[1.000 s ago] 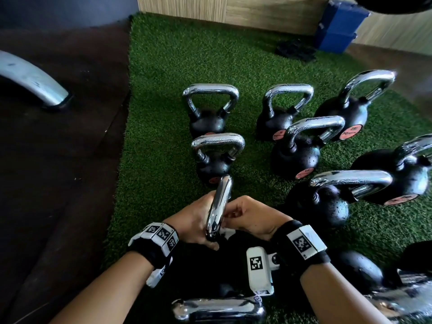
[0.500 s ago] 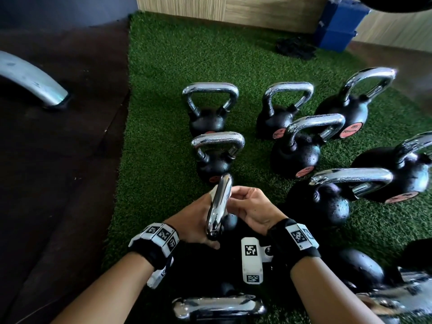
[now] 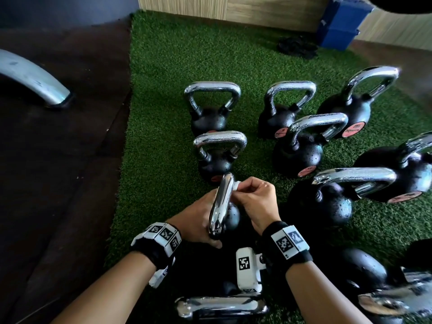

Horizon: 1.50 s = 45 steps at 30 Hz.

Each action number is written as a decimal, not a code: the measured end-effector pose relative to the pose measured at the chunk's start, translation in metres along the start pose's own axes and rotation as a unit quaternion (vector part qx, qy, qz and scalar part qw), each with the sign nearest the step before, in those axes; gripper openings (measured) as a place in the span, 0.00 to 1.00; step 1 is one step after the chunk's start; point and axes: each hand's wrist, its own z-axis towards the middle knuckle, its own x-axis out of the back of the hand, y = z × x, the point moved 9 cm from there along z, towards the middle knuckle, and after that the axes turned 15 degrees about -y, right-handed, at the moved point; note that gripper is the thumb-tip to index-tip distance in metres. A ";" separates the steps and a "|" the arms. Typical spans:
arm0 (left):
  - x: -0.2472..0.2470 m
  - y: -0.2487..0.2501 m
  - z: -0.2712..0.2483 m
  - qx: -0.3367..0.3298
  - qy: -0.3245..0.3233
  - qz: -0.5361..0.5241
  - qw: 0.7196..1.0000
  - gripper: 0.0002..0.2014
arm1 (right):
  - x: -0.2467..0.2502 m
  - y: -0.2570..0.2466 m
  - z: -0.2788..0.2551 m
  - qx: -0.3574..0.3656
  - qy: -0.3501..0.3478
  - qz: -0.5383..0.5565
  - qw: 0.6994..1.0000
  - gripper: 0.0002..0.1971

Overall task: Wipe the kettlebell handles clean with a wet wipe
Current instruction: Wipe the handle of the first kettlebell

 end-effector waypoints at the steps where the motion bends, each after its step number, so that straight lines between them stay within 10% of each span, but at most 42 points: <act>1: 0.000 -0.001 0.000 0.001 0.002 -0.003 1.000 0.65 | 0.002 0.000 0.000 0.001 0.014 -0.007 1.000 0.11; 17: -0.005 -0.003 -0.005 0.025 0.021 0.000 0.999 0.63 | -0.001 0.004 -0.004 -0.135 0.064 -0.193 0.970 0.06; 24: 0.004 0.009 -0.036 0.165 0.054 0.053 0.983 0.75 | -0.011 -0.067 -0.003 0.047 -0.081 -0.393 0.915 0.22; 30: 0.034 0.048 -0.048 0.164 0.148 0.122 0.968 0.60 | -0.042 -0.084 0.000 0.058 -0.216 -0.586 0.779 0.18; 34: 0.045 0.049 -0.055 0.200 0.114 0.139 0.963 0.48 | -0.021 -0.083 -0.012 0.011 -0.156 -0.583 0.797 0.28; 39: 0.075 0.038 -0.065 0.203 0.085 0.138 0.966 0.22 | -0.009 -0.078 -0.034 -0.025 -0.123 -0.607 0.784 0.07; 45: 0.081 0.035 -0.058 0.184 0.087 0.136 0.969 0.18 | -0.009 -0.074 -0.053 -0.055 -0.097 -0.609 0.785 0.08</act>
